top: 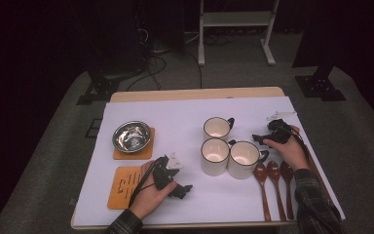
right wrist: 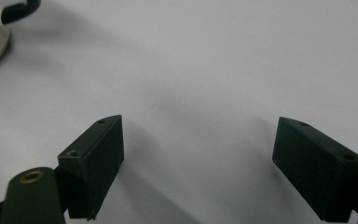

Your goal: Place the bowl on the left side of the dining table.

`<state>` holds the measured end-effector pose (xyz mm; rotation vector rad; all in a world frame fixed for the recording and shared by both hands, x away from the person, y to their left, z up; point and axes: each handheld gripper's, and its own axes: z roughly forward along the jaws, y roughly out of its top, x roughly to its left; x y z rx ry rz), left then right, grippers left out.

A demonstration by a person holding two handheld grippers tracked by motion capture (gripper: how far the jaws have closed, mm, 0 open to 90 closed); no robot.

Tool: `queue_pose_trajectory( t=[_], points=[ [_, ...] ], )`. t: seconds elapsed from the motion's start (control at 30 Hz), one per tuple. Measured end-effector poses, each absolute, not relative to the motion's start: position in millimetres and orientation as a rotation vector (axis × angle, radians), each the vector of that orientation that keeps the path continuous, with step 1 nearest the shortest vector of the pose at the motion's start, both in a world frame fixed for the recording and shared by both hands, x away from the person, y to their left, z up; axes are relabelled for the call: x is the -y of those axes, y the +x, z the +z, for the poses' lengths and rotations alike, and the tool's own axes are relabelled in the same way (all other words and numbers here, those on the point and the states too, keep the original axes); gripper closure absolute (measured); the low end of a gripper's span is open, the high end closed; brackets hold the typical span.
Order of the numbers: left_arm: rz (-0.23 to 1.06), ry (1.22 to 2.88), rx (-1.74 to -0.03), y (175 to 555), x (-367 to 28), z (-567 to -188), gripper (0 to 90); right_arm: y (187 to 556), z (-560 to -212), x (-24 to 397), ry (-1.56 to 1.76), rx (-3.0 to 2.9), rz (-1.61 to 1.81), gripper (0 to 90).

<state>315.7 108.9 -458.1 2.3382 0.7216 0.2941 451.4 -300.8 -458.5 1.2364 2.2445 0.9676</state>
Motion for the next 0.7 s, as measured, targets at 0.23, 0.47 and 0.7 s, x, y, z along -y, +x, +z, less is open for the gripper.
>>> queue_pose_trajectory(
  t=[0.23, 0.47, 0.7],
  points=[
    [0.297, 2.337, -0.722, 315.4, -108.9, -458.2, 1.9, 448.6, -449.5, 306.7, 1.272, -2.221, 0.962, 15.3],
    [0.298, 2.337, -0.723, 315.4, -108.9, -458.1, 1.8, 444.3, -442.5, 308.0, 1.288, -2.210, 0.957, 15.4],
    [0.296, 2.339, -0.724, 315.5, -109.0, -457.9, 1.8, 439.1, -438.1, 307.3, 1.288, -2.209, 0.941, 15.3]
  ],
)
